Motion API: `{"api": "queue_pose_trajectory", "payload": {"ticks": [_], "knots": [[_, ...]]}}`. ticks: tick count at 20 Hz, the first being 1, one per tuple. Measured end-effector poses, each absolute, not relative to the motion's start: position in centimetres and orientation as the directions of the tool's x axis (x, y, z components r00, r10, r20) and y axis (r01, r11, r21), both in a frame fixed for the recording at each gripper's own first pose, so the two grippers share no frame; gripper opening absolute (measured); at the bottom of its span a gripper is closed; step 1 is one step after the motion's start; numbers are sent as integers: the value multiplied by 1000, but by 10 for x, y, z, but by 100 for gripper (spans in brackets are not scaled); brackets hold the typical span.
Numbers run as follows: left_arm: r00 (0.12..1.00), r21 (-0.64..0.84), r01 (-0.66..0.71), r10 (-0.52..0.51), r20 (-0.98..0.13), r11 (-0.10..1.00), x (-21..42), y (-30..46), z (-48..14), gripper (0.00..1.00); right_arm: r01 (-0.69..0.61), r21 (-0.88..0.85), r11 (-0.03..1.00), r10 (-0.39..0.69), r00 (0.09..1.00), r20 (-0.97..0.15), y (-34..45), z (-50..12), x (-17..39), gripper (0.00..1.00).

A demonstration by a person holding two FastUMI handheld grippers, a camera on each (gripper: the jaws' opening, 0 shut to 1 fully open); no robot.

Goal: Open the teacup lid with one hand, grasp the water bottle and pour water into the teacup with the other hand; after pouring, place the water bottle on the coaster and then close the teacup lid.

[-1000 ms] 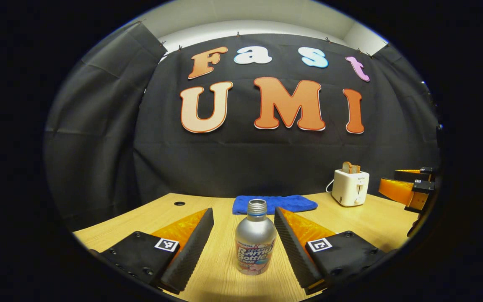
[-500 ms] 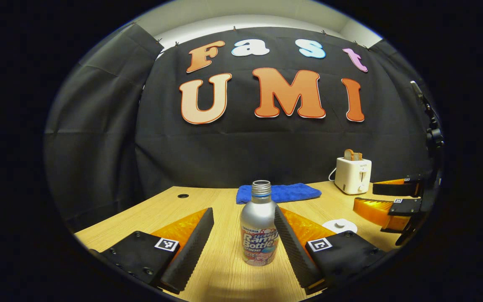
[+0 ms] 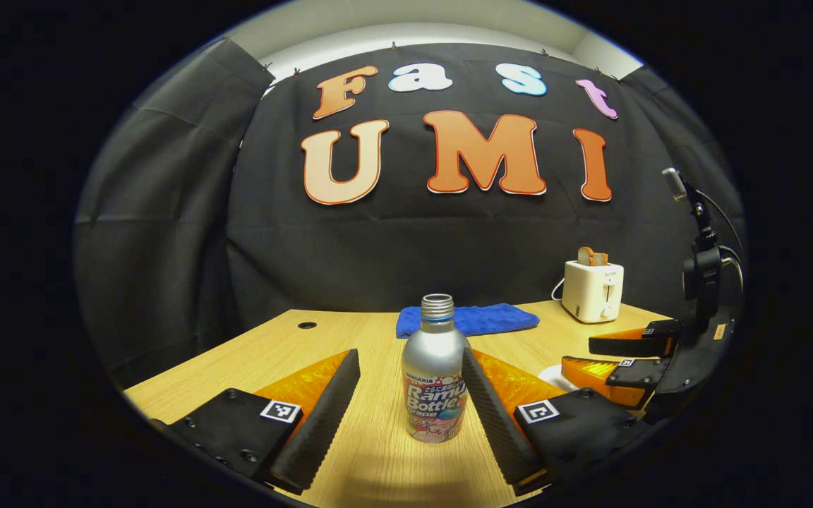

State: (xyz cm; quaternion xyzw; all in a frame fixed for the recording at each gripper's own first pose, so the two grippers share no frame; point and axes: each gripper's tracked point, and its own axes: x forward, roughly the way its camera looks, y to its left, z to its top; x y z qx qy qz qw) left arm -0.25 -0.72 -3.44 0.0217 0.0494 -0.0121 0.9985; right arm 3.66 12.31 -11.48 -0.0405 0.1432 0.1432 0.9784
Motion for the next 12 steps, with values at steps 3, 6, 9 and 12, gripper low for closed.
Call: {"api": "queue_pose_trajectory", "payload": {"ticks": [3, 6, 9, 12], "knots": [[994, 38, 21, -17, -104, 999, -2, -6, -36, 96, -300, -50, 953, 272, 916, -296, 127, -120, 43, 54], [994, 33, 22, -18, -112, 999, -2, -6, -42, 96, -302, -57, 951, 271, 911, -311, 131, -127, 44, 38], [993, 31, 25, -22, -120, 999, 2, -6, -45, 95, -303, -73, 950, 267, 912, -310, 132, -128, 45, 29], [991, 22, 38, -35, -130, 999, 3, -10, -49, 96, -303, -76, 950, 266, 913, -309, 131, -127, 44, 25]]}}
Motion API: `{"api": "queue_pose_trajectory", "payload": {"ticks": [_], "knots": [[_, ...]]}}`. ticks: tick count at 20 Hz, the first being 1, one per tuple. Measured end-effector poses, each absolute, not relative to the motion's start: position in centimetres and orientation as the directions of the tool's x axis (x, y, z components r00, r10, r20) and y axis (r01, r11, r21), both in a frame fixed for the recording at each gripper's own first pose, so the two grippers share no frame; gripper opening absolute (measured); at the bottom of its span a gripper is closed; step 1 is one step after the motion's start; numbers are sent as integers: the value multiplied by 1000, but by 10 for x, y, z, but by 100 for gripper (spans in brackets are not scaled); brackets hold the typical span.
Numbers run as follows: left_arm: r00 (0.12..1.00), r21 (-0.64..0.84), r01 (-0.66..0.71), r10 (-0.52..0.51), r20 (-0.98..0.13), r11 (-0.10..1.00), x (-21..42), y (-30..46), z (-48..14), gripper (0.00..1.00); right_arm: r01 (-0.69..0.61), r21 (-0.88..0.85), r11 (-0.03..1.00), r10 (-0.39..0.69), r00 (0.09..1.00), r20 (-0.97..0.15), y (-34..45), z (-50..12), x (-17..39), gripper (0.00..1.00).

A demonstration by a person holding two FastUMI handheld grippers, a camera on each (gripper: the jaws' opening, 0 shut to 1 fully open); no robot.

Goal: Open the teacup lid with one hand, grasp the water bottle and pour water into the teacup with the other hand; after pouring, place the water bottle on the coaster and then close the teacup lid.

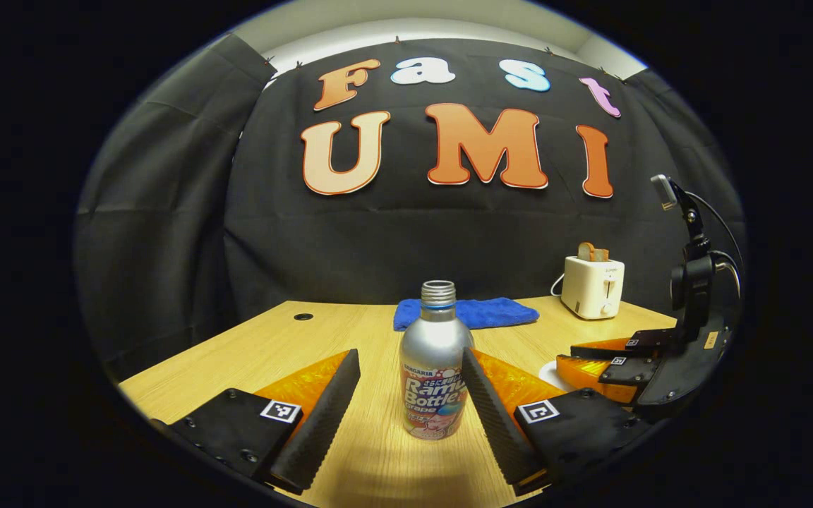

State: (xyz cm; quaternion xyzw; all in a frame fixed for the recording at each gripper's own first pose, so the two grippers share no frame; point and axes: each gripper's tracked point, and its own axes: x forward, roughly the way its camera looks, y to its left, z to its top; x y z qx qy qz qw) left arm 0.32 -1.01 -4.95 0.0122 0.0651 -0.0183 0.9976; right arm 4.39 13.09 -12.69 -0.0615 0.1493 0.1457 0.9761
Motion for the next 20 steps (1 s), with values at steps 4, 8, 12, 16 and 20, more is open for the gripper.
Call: {"api": "queue_pose_trajectory", "payload": {"ticks": [4, 8, 12, 16, 20], "knots": [[985, 26, 58, -53, -162, 998, 8, -19, -61, 94, -285, -72, 956, 257, 928, -271, 124, -111, 43, 23], [977, 13, 70, -65, -205, 997, 16, -26, -77, 96, -247, -81, 965, 225, 949, -221, 106, -90, 37, 23], [963, -16, 73, -74, -259, 997, 27, -32, -95, 96, -218, -81, 973, 199, 959, -200, 89, -81, 34, 22], [953, -39, 67, -75, -294, 997, 34, -32, -107, 96, -188, -76, 979, 171, 966, -192, 71, -76, 30, 23], [930, -83, 53, -79, -359, 995, 39, -32, -131, 96, -133, -84, 988, 117, 977, -178, 44, -68, 26, 22]]}}
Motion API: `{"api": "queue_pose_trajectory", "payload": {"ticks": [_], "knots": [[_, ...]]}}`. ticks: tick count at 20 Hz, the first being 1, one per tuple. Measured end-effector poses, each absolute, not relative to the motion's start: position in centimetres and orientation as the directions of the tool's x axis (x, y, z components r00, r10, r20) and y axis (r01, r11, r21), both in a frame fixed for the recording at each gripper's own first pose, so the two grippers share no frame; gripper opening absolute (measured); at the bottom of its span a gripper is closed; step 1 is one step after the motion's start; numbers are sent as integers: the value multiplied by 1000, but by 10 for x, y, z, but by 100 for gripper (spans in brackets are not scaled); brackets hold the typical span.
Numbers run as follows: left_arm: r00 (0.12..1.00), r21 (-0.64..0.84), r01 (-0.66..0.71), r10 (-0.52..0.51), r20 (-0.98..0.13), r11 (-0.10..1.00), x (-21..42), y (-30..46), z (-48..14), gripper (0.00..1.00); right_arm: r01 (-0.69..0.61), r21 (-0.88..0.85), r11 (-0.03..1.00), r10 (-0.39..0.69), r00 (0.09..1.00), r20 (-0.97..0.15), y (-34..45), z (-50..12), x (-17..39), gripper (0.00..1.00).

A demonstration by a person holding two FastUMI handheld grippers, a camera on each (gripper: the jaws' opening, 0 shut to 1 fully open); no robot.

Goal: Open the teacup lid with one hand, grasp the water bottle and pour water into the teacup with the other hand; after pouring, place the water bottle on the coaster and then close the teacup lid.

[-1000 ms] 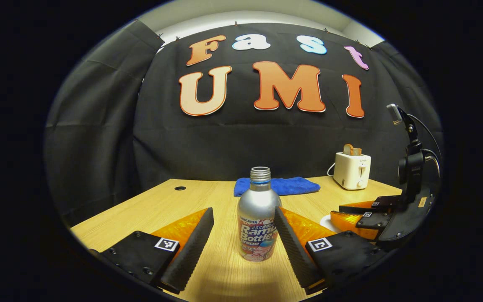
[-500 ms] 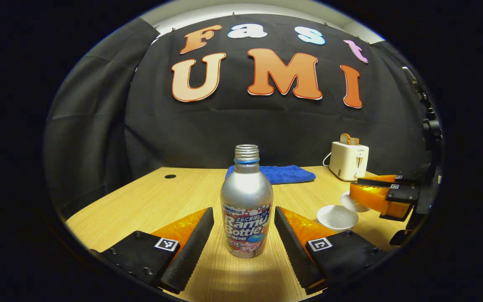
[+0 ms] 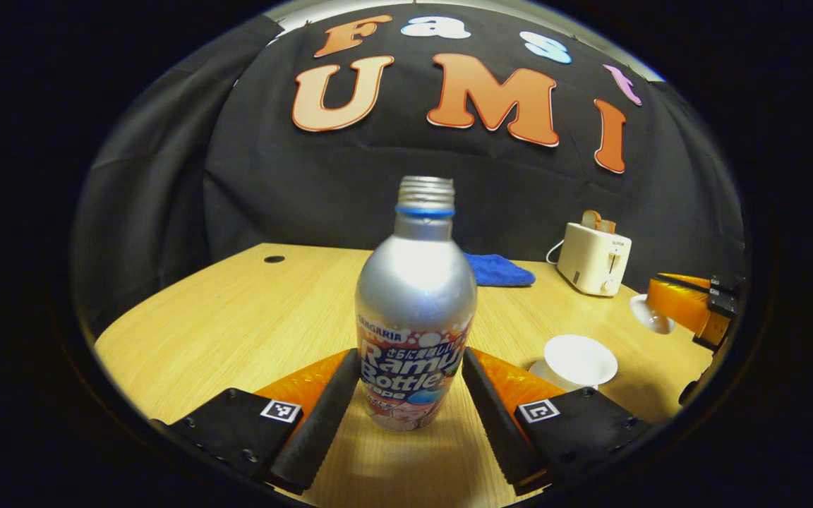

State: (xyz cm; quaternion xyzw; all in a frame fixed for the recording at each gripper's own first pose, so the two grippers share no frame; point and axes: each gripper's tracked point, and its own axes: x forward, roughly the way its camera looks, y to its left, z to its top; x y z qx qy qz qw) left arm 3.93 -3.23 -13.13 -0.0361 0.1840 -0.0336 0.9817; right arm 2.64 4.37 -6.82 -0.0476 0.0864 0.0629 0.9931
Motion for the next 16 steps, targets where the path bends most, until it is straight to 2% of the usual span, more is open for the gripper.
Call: {"api": "queue_pose_trajectory", "payload": {"ticks": [3, 4, 5, 6, 7, 9, 10, 11, 12, 14, 16], "knots": [[935, -77, 44, -68, -348, 996, 44, -31, -127, 91, -108, -89, 990, 90, 980, -177, 27, -68, 21, 22], [935, -65, 41, -61, -348, 997, 43, -30, -124, 84, -100, -91, 991, 83, 981, -175, 23, -69, 18, 22], [936, -43, 39, -52, -349, 998, 46, -26, -124, 83, -92, -96, 991, 74, 982, -171, 18, -68, 18, 22], [936, -9, 36, -37, -349, 999, 48, -21, -121, 87, -84, -100, 991, 67, 984, -168, 14, -68, 17, 18], [941, 29, 29, -17, -337, 999, 50, -15, -118, 88, -77, -100, 992, 59, 984, -166, 11, -66, 17, 23], [948, 116, 18, 20, -317, 993, 51, -5, -109, 82, -62, -96, 993, 46, 986, -158, 7, -61, 19, 23], [948, 152, 20, 30, -318, 988, 51, -1, -107, 86, -57, -99, 993, 41, 987, -155, 4, -60, 19, 22], [950, 185, 20, 39, -310, 983, 52, 1, -103, 82, -57, -99, 993, 41, 987, -152, 2, -59, 18, 22], [952, 242, 20, 56, -301, 970, 54, 4, -96, 86, -55, -97, 994, 40, 988, -146, 0, -57, 16, 22], [961, 343, 19, 78, -266, 939, 55, 8, -84, 82, -48, -104, 993, 33, 989, -141, -4, -55, 15, 22], [970, 461, 21, 94, -226, 887, 57, 7, -73, 86, -38, -115, 993, 22, 991, -135, -11, -54, 13, 22]]}}
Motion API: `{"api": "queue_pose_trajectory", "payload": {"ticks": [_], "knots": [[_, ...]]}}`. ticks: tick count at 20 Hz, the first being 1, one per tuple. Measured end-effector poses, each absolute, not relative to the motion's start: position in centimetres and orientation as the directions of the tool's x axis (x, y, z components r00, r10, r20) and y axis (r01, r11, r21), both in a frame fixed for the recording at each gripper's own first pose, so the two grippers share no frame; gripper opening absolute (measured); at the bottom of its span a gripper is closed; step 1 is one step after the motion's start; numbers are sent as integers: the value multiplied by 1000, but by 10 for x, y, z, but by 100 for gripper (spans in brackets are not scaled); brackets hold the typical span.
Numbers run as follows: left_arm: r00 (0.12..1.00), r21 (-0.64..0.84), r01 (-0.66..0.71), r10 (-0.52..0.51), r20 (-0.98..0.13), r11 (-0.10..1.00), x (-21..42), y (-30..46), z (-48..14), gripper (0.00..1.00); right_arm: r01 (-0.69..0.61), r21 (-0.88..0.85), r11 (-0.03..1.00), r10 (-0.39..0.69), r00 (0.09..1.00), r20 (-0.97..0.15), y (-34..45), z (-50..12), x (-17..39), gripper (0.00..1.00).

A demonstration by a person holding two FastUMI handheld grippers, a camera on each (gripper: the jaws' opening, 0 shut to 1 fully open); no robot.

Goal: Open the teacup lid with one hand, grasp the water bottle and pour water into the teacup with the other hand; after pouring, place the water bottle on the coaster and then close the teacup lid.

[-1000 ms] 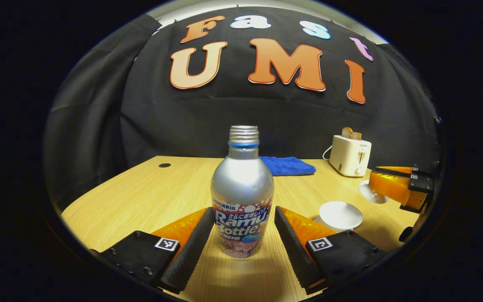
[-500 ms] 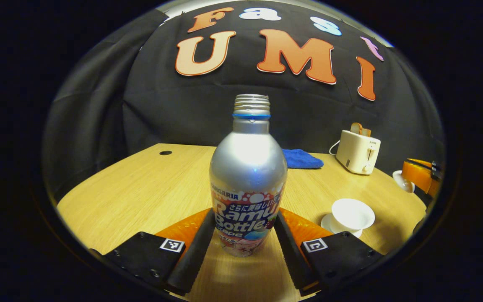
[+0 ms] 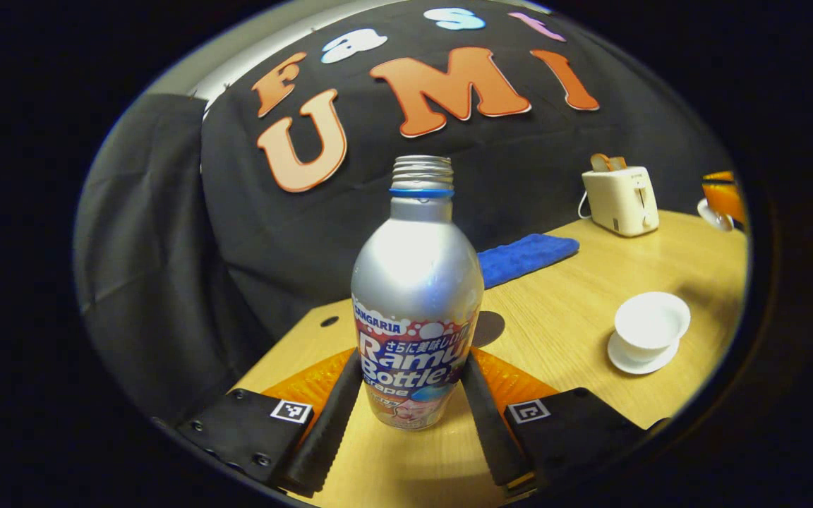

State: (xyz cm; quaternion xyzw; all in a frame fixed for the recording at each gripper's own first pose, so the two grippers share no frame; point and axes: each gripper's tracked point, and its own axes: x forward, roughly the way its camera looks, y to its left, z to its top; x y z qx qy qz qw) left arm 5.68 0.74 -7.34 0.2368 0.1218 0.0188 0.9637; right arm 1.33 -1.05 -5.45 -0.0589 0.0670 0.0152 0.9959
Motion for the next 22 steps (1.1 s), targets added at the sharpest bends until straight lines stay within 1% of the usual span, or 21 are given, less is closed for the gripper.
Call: {"api": "queue_pose_trajectory", "payload": {"ticks": [1, 2, 3, 6, 7, 8, 9, 10, 14, 15, 17, 18, 19, 20, 21, 22], "knots": [[973, 513, 30, 93, -212, 858, 60, 5, -71, 86, -35, -110, 993, 20, 991, -134, -14, -53, 13, 22], [975, 555, 33, 95, -201, 831, 62, 4, -68, 82, -28, -105, 994, 15, 991, -130, -16, -51, 12, 22], [977, 596, 37, 96, -190, 802, 63, 2, -67, 86, -21, -104, 994, 8, 992, -124, -19, -49, 11, 22], [984, 719, 30, 106, -144, 694, 67, -1, -60, 86, 20, -106, 994, -32, 994, -108, -35, -46, 9, 22], [986, 765, 37, 100, -132, 643, 63, 1, -57, 86, 30, -106, 994, -41, 993, -109, -38, -46, 8, 22], [988, 794, 40, 95, -123, 606, 64, -2, -56, 81, 40, -105, 994, -51, 993, -107, -43, -46, 6, 22], [990, 827, 41, 89, -110, 561, 64, -3, -56, 84, 44, -104, 994, -55, 993, -106, -45, -46, 6, 22], [992, 852, 38, 83, -95, 523, 64, -4, -54, 82, 46, -106, 993, -58, 993, -107, -47, -47, 4, 22], [996, 929, 24, 73, -55, 369, 64, -7, -52, 81, 55, -102, 993, -65, 993, -99, -53, -46, 1, 22], [996, 945, 26, 73, -52, 326, 64, -8, -52, 85, 53, -102, 993, -63, 993, -100, -53, -47, 1, 22], [998, 974, 15, 58, -29, 228, 65, -9, -50, 84, 49, -109, 993, -60, 993, -100, -53, -47, 0, 22], [999, 986, -10, 42, 3, 168, 68, -12, -46, 83, 39, -112, 993, -51, 993, -103, -51, -49, -2, 22], [999, 992, -16, 39, 11, 124, 65, -12, -46, 82, 36, -115, 993, -48, 993, -104, -50, -49, -2, 22], [999, 994, -10, 35, 6, 105, 65, -12, -48, 84, 31, -119, 992, -44, 994, -104, -50, -50, -2, 22], [999, 996, 0, 33, -3, 86, 67, -8, -47, 81, 29, -126, 992, -42, 994, -103, -49, -50, -3, 22], [1000, 998, -4, 29, 2, 56, 70, -9, -45, 84, 27, -132, 991, -41, 994, -102, -49, -51, -2, 22]]}}
